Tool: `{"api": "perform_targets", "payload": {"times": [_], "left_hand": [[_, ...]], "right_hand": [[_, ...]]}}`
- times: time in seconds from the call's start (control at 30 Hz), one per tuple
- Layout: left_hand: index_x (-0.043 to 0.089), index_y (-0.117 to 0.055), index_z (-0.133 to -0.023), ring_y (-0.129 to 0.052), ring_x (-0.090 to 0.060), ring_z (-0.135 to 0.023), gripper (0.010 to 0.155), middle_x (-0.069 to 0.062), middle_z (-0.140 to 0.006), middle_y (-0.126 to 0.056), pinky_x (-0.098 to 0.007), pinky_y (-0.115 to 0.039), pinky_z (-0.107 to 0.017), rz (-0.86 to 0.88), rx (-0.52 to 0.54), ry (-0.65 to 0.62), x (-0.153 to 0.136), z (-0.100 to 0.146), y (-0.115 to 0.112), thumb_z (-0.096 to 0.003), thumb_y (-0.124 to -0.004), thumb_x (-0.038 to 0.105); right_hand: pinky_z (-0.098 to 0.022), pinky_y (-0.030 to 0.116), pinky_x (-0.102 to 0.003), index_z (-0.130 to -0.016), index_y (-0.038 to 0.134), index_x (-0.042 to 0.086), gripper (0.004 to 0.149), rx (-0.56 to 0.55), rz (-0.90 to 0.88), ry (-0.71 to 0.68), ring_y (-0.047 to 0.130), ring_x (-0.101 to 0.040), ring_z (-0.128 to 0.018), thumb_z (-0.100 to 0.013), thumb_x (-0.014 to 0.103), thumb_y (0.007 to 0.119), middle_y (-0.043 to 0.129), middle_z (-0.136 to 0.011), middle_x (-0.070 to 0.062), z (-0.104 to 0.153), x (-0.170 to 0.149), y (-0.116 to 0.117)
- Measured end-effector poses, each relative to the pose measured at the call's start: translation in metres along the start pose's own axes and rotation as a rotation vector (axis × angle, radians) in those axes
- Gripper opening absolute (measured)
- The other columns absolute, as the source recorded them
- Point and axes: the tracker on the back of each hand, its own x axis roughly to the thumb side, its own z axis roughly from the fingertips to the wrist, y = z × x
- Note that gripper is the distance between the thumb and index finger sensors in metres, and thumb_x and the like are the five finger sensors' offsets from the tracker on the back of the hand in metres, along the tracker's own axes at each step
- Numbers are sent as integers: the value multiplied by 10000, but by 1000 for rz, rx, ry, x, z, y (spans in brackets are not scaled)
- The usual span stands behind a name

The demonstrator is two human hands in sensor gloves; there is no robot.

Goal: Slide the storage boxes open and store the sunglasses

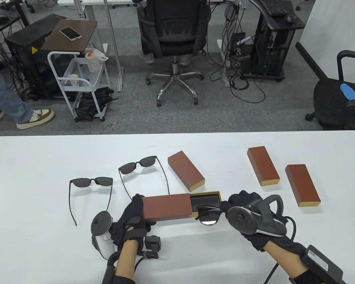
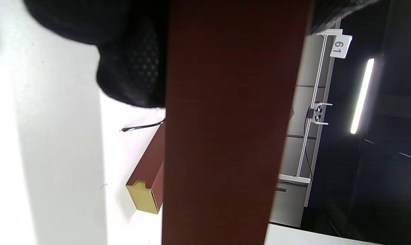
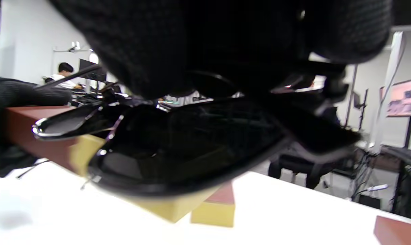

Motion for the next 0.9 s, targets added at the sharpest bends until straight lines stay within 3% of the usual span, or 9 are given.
{"api": "perform_targets", "payload": {"times": [0.17,0.47,0.9], "left_hand": [[155,-635,-1051,-1005,-221,-396,738,-79,-689,-960,-386,-841,-249,11,-35,-1,0,0,-2,-514,-603,660],[152,-632,-1054,-1002,-224,-400,739,-81,-691,-957,-390,-840,-253,10,-79,-2,1,0,-8,-515,-600,657],[149,-629,-1054,-999,-231,-401,739,-96,-693,-953,-397,-836,-255,-26,-166,-20,3,0,-21,-513,-596,651]], "right_hand": [[-414,798,-484,-659,919,276,383,23,133,26,919,-314,-504,-278,315,931,957,-639,-93,-10,-2,-1],[-428,793,-484,-642,930,291,375,74,206,-17,915,-308,-518,-269,315,940,957,-645,-77,-13,9,4],[-415,823,-466,-600,955,317,362,159,189,-44,959,-275,-491,-238,337,961,998,-608,-24,-27,29,9]]}}
